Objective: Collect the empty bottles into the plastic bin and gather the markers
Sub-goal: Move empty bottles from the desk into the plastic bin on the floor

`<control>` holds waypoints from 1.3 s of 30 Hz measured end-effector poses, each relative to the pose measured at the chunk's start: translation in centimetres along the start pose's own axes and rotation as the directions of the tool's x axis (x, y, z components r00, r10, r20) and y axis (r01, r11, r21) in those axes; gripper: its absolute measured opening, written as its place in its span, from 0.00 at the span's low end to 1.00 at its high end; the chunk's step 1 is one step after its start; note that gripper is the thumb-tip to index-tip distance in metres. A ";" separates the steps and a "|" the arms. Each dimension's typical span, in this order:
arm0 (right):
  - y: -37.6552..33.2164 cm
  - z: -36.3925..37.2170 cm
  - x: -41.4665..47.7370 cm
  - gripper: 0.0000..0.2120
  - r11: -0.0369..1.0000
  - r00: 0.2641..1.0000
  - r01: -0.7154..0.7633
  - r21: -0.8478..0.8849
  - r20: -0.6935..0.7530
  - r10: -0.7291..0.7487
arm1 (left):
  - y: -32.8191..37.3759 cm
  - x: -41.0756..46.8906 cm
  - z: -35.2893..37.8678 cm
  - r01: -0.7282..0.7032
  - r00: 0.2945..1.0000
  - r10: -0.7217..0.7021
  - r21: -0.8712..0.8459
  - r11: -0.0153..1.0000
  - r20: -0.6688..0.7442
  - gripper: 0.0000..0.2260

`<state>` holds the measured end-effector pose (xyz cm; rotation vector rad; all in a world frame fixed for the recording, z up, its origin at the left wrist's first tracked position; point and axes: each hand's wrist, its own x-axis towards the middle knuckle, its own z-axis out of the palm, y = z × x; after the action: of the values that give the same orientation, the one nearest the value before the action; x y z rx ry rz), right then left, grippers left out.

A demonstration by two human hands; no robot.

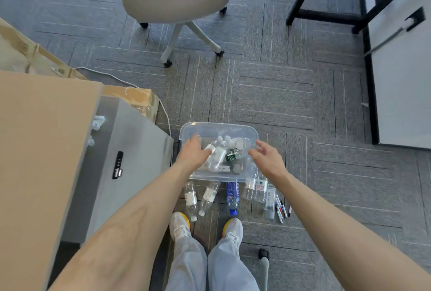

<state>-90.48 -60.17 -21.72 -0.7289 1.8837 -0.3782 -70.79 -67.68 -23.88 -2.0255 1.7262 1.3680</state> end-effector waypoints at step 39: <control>-23.4 42.4 -45.8 0.26 0.261 0.388 0.916 -0.306 0.843 -0.373 | -41.6 -53.6 -21.1 0.275 0.608 -0.643 -0.636 0.721 -0.465 0.16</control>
<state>-31.85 -45.98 6.57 -2.0776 0.8157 0.1989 -20.30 -29.28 8.16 -3.2852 0.7922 1.0195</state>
